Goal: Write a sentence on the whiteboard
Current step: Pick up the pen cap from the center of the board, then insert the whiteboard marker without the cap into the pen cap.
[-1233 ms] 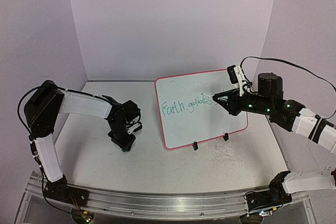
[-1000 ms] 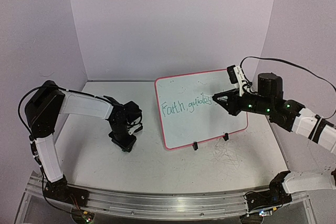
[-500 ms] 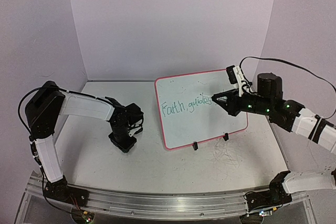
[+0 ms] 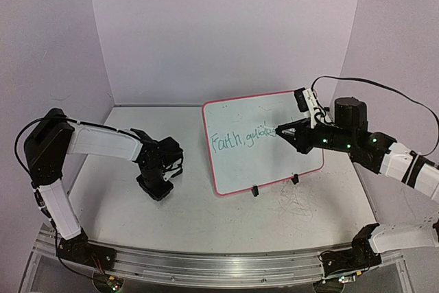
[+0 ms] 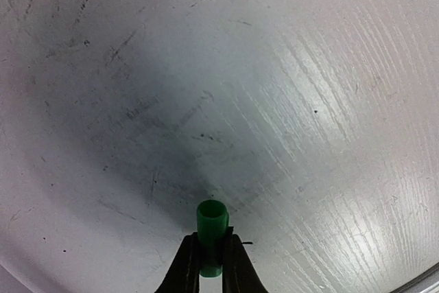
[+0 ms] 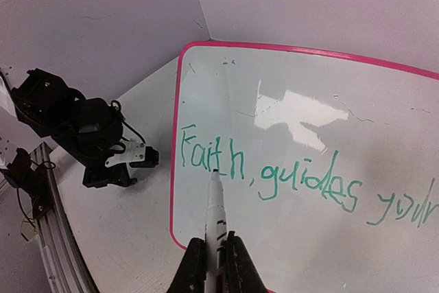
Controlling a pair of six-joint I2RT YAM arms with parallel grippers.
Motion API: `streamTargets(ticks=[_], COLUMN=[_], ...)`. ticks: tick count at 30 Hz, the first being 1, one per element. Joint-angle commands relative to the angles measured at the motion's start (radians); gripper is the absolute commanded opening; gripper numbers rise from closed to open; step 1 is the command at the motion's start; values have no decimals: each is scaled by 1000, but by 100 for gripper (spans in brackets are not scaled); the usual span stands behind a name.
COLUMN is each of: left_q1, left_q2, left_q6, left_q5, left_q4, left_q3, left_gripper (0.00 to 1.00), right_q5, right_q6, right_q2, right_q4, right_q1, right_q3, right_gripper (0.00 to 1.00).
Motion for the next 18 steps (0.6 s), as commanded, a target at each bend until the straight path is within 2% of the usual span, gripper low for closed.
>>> streamTargets(ticks=[1, 4, 10, 13, 18], left_q1=[-1, -2, -8, -14, -40], left_q2=[-122, -202, -462, -585, -661], left_q6=[11, 24, 118, 194, 285], left_q5=[-30, 0, 77, 175, 285], left_q4=[22, 27, 103, 178, 298], left_q3=[-14, -22, -83, -103, -100], left_gripper=[0, 0, 0, 0, 0], right_q5=[4, -11, -74, -126, -174], right_q6=[7, 7, -24, -54, -105], right_q2=[8, 17, 62, 110, 216], right_q4=[41, 41, 1, -41, -111], right_q1=[9, 14, 47, 78, 169], right_q3=[-6, -2, 34, 80, 206], right_gripper=[0, 0, 0, 0, 0])
